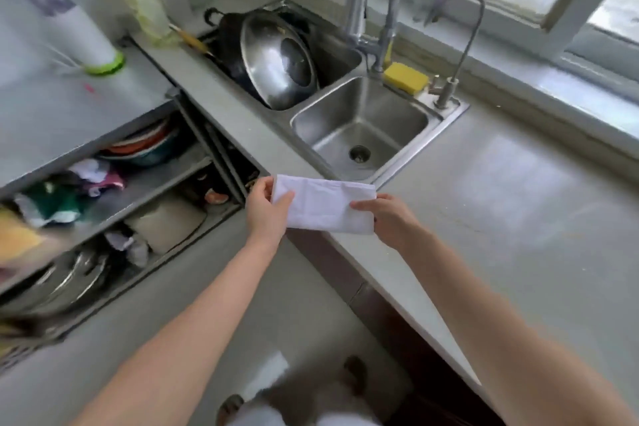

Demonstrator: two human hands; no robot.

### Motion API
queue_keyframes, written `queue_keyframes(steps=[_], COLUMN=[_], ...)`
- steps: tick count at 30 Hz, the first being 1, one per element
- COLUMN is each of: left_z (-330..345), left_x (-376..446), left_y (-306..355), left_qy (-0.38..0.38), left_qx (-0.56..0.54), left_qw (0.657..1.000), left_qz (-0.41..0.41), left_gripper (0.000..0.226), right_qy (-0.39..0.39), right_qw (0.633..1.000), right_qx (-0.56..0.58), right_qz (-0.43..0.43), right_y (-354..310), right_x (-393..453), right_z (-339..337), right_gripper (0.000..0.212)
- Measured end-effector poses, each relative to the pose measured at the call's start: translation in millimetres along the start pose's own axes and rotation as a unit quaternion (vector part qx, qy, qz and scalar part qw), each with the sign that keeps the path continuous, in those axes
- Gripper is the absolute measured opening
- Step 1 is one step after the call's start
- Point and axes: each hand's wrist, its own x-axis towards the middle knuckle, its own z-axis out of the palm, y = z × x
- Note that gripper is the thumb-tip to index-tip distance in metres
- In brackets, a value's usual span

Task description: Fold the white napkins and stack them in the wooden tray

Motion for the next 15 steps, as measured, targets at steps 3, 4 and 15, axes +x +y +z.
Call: queue_keyframes(steps=[3, 4, 15], left_z=[-92, -127, -504], left_x=[6, 7, -10], left_y=[-15, -22, -116], left_qy=[0.095, 0.125, 0.376], left_qx=[-0.001, -0.004, -0.095], left_qw=[0.995, 0.992, 0.914], left_qz=[-0.026, -0.031, -0.120], left_gripper=[0.019, 0.019, 0.035], right_qy=[-0.093, -0.119, -0.201], right_qw=[0.995, 0.991, 0.952], right_qx=[-0.043, -0.060, -0.201], right_qz=[-0.009, -0.011, -0.116], right_y=[-6, -5, 77], right_x=[1, -1, -60], right_z=[96, 132, 526], right_gripper=[0.029, 0.039, 0.004])
